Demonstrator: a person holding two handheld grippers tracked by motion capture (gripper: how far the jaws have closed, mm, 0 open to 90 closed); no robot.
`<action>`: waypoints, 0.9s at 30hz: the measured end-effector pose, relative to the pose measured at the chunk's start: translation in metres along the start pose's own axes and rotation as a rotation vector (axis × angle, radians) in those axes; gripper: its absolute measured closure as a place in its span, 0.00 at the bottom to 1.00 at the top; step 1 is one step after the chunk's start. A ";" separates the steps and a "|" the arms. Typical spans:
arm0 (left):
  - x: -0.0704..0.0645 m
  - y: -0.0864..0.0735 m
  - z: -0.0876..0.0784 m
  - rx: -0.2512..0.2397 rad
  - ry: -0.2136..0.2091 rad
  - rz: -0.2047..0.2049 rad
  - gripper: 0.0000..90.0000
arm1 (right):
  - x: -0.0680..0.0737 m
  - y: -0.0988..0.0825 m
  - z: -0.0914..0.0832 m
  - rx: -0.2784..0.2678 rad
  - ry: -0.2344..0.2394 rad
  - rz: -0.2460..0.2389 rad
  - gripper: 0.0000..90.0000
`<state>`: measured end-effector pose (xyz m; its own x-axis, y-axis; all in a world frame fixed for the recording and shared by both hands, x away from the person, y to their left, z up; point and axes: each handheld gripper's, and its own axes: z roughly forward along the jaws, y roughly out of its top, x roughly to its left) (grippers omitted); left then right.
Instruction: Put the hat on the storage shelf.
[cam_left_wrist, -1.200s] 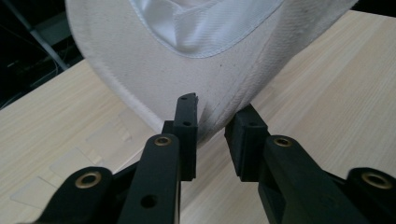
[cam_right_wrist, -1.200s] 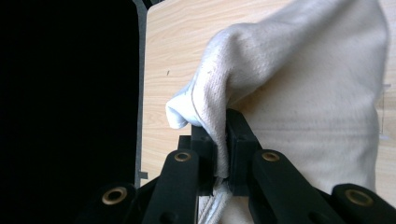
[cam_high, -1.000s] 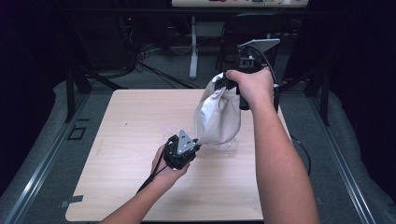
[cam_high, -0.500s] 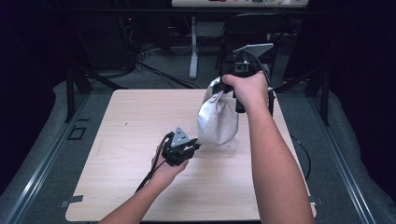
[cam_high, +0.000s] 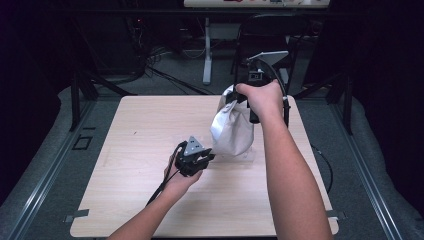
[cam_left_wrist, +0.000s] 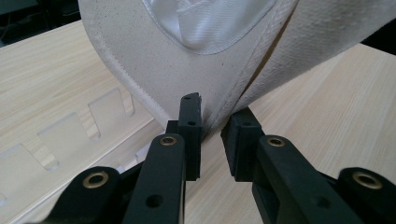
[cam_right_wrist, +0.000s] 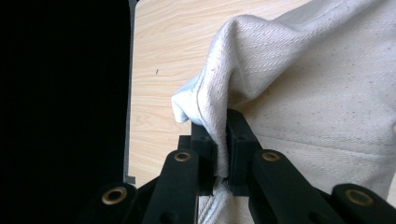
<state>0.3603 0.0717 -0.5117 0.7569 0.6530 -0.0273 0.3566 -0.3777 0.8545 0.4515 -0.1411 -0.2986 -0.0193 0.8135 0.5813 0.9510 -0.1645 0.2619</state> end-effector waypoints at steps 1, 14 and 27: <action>0.000 -0.001 0.000 -0.005 0.002 -0.010 0.87 | 0.000 0.000 0.000 0.004 -0.001 0.003 0.93; 0.001 -0.009 -0.002 0.006 0.060 -0.108 0.92 | 0.005 -0.003 0.020 0.023 0.009 -0.031 0.93; 0.002 -0.017 0.001 0.036 0.065 -0.091 0.94 | 0.003 -0.005 0.030 0.058 -0.015 -0.039 0.93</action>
<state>0.3560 0.0785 -0.5271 0.6837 0.7264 -0.0694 0.4427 -0.3373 0.8308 0.4559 -0.1212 -0.3215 -0.0523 0.8272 0.5595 0.9659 -0.1004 0.2388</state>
